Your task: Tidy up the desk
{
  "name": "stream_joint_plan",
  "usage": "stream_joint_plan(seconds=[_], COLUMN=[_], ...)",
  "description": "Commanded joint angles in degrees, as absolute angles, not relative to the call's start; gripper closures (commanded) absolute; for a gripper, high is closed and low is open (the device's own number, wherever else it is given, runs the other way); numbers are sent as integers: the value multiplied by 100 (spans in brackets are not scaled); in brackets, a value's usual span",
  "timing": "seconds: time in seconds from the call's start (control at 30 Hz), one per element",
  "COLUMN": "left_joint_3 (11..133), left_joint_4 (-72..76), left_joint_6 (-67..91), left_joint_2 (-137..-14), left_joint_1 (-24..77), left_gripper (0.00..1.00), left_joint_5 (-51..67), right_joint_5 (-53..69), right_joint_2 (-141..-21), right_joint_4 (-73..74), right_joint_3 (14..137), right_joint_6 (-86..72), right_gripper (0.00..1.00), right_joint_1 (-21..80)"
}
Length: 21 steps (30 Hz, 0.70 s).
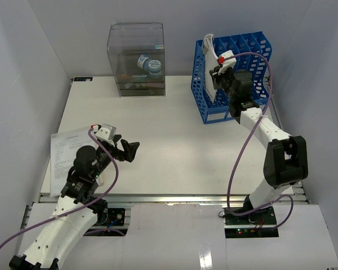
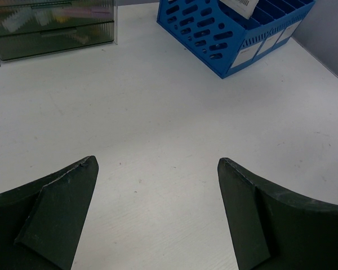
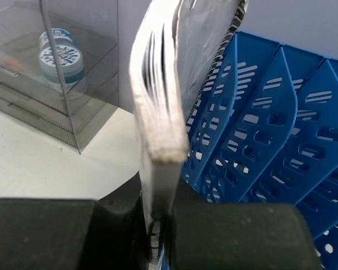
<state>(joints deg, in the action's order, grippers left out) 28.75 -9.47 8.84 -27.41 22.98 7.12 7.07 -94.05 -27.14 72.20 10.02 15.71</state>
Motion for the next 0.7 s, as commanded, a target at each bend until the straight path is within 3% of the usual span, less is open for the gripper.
stream_joint_plan(seconds=[0.0, 0.23, 0.3, 0.47, 0.57, 0.67], left_joint_3=[2883, 2894, 2900, 2896, 3027, 3344], left_joint_4=[-1019, -1066, -1072, -1152, -1363, -1702], left_joint_6=[853, 885, 924, 1390, 1558, 1775], left_joint_2=[-2830, -2968, -3000, -3302, -3751, -4242], left_joint_1=[2285, 2279, 2285, 2276, 2268, 2173], left_gripper=[2, 2, 2, 2, 2, 3], left_joint_5=[519, 313, 212, -598, -1107, -1618], right_joint_5=[737, 1043, 1122, 976, 732, 964], right_joint_2=[-9631, -9875, -9837, -9595, -9233, -8360], right_joint_4=[-3839, -4263, -4381, -3866, -2692, -2325], right_joint_3=[7594, 7198, 6997, 6847, 7116, 6575], right_joint_6=[590, 207, 193, 1035, 1379, 1524], right_gripper=[92, 82, 67, 19, 11, 7], right_joint_1=[1486, 1444, 1444, 1449, 1416, 1380])
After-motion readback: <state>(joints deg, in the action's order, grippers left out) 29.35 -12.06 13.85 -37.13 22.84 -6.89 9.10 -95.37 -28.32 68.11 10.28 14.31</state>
